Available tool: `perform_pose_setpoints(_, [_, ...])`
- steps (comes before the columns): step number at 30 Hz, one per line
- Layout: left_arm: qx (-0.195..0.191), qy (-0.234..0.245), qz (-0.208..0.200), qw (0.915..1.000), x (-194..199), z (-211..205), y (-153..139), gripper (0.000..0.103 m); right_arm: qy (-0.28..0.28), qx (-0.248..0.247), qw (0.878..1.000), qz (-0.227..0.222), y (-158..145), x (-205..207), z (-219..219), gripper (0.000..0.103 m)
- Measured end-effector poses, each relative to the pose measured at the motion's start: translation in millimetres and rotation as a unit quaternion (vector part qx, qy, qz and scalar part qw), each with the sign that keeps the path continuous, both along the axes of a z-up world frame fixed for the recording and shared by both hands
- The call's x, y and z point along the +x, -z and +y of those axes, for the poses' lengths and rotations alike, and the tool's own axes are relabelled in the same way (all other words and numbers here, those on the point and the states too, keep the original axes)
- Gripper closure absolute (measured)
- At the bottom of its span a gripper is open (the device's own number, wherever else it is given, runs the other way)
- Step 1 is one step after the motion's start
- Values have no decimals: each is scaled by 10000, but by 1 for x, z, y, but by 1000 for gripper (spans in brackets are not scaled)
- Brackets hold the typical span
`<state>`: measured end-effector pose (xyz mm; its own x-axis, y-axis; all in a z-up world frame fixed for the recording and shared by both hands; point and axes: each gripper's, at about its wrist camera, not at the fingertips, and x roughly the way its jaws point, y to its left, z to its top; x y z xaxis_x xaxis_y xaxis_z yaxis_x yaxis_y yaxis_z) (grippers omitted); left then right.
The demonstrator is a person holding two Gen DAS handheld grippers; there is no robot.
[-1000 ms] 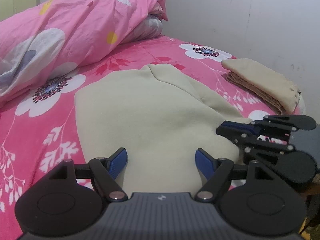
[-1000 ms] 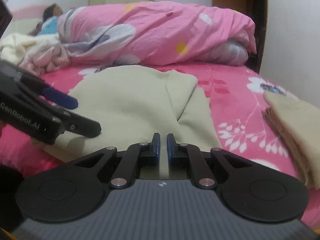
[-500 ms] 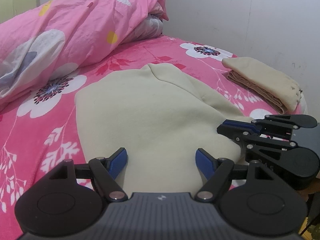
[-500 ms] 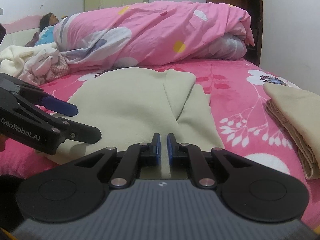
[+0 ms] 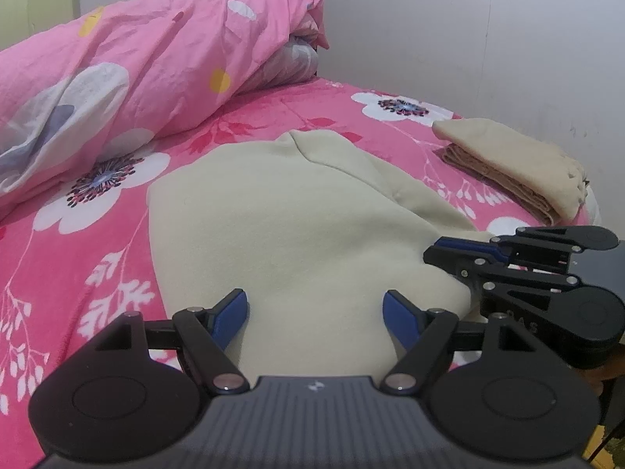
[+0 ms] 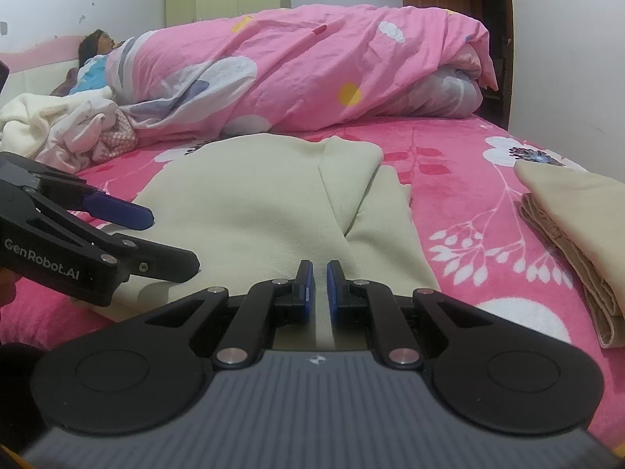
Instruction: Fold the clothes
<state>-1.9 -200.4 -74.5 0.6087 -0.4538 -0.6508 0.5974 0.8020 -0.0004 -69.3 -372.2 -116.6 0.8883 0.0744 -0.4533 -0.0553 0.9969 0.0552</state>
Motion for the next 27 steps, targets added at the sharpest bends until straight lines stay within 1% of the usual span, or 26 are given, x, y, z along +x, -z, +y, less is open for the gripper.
perform_pose_setpoints(2, [-241, -28, -58, 9997, -2, 6, -6, 33, 25, -4, 10000, -5, 0, 0, 1, 96])
perform_pose_setpoints(4, [-441, -23, -229, 9988, -6, 9, -14, 33, 39, 2, 10000, -13, 1, -1, 1, 96])
perform_pose_setpoints(6, [-517, -77, -522, 9973, -7, 10, -21, 33, 50, 14, 10000, -15, 1, -1, 1, 96])
perform_pose_setpoints(8, [-577, -151, -714, 9957, -3, 9, -25, 33, 53, 25, 10000, 4, 1, 0, 1, 96])
perform_pose_setpoints(9, [-611, -188, -747, 9951, 0, 9, -26, 34, 54, 28, 10000, 13, 1, 0, 1, 96])
perform_pose_setpoints(11, [-671, -296, -668, 9951, 12, 9, -22, 36, 51, 31, 10000, 24, 0, 0, 1, 96])
perform_pose_setpoints(12, [-665, -346, -605, 9954, 19, 9, -19, 38, 48, 36, 10000, 25, 0, 0, 0, 96])
perform_pose_setpoints(13, [-557, -359, -506, 9965, 26, 8, -11, 38, 49, 47, 10000, 25, 0, 0, 0, 96])
perform_pose_setpoints(14, [-375, -334, -389, 9980, 33, 5, -2, 40, 51, 65, 10000, 22, 0, 0, -1, 96])
perform_pose_setpoints(15, [-228, -297, -383, 9986, 36, 2, 5, 40, 54, 89, 9999, 17, 0, -1, -1, 96])
perform_pose_setpoints(18, [78, -140, -809, 9966, 24, -5, 12, 39, 82, 109, 9999, 24, 1, 0, -1, 96])
perform_pose_setpoints(19, [88, -107, -853, 9963, 22, -5, 12, 39, 92, 109, 9999, 29, 1, 0, -1, 96])
perform_pose_setpoints(20, [-76, -103, -741, 9972, 24, 1, 9, 39, 104, 117, 9999, 35, 1, 1, -1, 96])
perform_pose_setpoints(22, [-544, -113, -460, 9974, 27, 17, 0, 38, 125, 162, 9998, 47, -1, 1, -1, 96])
perform_pose_setpoints(23, [-781, -138, -352, 9962, 28, 28, -4, 37, 132, 185, 9997, 36, -2, 0, -2, 96])
perform_pose_setpoints(24, [-1017, -163, -243, 9944, 28, 39, -9, 33, 136, 231, 9996, 27, -4, -1, -3, 95])
perform_pose_setpoints(26, [-1386, -191, -27, 9902, 29, 62, -13, 27, 144, 452, 9989, 16, -12, -5, -10, 88])
perform_pose_setpoints(27, [-1509, -191, 119, 9883, 30, 73, -13, 27, 191, 672, 9975, -60, -17, -11, -16, 74])
